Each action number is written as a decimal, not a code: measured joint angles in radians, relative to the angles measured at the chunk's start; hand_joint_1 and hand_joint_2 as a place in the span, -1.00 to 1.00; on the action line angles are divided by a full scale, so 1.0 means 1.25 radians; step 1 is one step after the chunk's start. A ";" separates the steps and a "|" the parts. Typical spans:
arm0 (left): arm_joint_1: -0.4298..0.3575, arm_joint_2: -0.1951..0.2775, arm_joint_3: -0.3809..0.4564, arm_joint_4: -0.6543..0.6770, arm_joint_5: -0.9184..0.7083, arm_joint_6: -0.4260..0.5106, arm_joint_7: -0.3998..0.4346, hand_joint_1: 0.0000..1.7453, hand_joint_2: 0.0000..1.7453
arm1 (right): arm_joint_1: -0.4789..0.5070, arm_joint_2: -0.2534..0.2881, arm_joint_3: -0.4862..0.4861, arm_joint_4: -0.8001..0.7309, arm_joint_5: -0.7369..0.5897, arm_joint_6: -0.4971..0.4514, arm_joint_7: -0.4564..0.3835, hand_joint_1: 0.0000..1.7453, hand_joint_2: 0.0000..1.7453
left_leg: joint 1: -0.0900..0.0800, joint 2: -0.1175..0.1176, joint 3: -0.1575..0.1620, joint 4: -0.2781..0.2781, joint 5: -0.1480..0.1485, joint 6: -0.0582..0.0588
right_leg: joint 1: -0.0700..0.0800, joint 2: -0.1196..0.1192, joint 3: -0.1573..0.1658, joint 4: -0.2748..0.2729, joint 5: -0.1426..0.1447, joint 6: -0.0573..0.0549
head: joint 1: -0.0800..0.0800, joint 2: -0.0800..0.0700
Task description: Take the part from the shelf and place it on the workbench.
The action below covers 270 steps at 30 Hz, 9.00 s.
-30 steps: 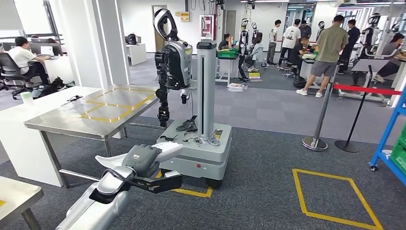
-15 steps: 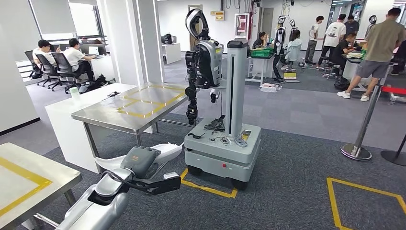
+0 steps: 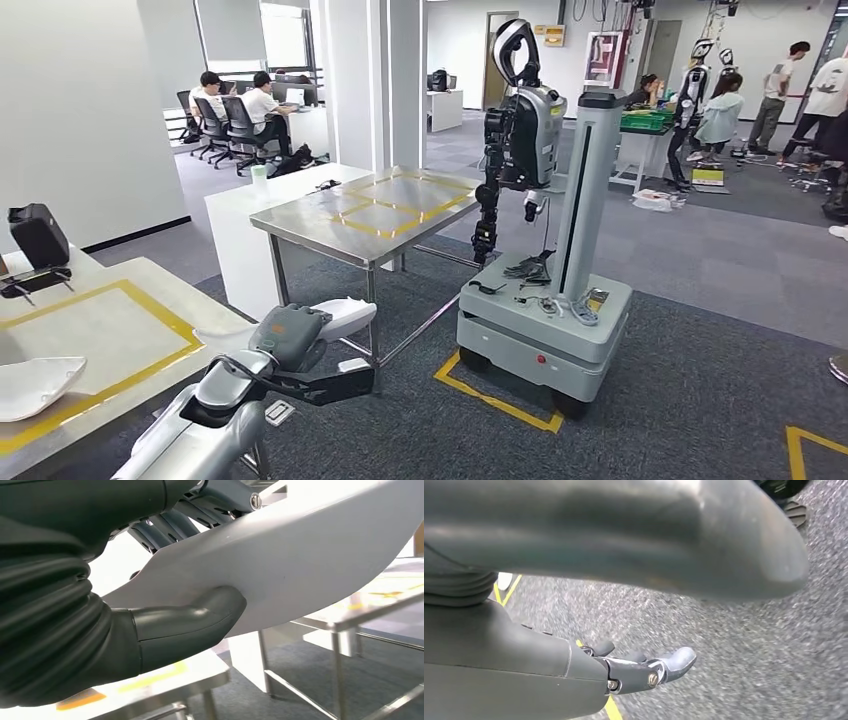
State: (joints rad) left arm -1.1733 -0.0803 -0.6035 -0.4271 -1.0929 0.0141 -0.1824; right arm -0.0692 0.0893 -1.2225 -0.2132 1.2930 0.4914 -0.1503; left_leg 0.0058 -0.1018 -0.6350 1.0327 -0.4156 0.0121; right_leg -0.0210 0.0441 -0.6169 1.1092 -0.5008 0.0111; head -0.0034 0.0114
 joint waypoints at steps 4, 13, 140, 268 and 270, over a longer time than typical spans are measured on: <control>-0.001 -0.001 0.000 0.001 0.000 -0.002 0.001 1.00 1.00 | 0.000 0.000 0.000 0.000 0.000 0.000 0.000 -1.00 -1.00 | 0.002 -0.035 -0.010 -0.005 0.009 -0.023 | 0.001 0.005 0.023 -0.054 0.012 -0.009 | 0.000 0.000; 0.007 0.008 0.001 0.007 0.003 -0.003 0.003 1.00 1.00 | 0.002 0.002 0.000 0.000 0.002 0.000 -0.005 -1.00 -1.00 | 0.004 0.080 -0.090 0.179 -0.067 -0.047 | 0.002 -0.086 0.034 -0.063 0.015 -0.034 | -0.004 0.000; -0.025 0.024 0.006 0.032 -0.029 -0.017 0.015 1.00 1.00 | 0.002 0.013 -0.002 0.000 -0.007 0.007 -0.024 -1.00 -1.00 | -0.003 0.080 -0.030 0.021 0.008 -0.026 | -0.012 -0.035 0.065 -0.048 -0.033 0.010 | -0.011 0.000; 0.113 0.079 0.134 0.094 -0.107 0.084 0.044 -1.00 -1.00 | 0.001 0.018 -0.003 0.000 -0.002 0.015 0.003 -1.00 -1.00 | -0.010 0.077 0.066 -0.019 -0.056 -0.011 | 0.018 -0.028 -0.009 -0.069 0.056 -0.021 | -0.015 0.000; 0.113 0.074 0.137 0.095 -0.124 0.081 0.046 -1.00 -1.00 | 0.001 0.018 -0.003 0.000 -0.003 0.015 0.005 -1.00 -1.00 | -0.010 0.077 0.066 -0.019 -0.056 -0.011 | 0.018 -0.029 -0.008 -0.069 0.057 -0.020 | -0.015 0.000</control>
State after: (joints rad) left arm -1.0319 0.0120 -0.4319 -0.3087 -1.2478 0.1154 -0.1244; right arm -0.0685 0.1122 -1.2261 -0.2136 1.2887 0.5097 -0.1446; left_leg -0.0066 -0.0057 -0.5520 1.0090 -0.4851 -0.0010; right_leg 0.0010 0.0083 -0.6273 1.0224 -0.4300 -0.0143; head -0.0221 0.0116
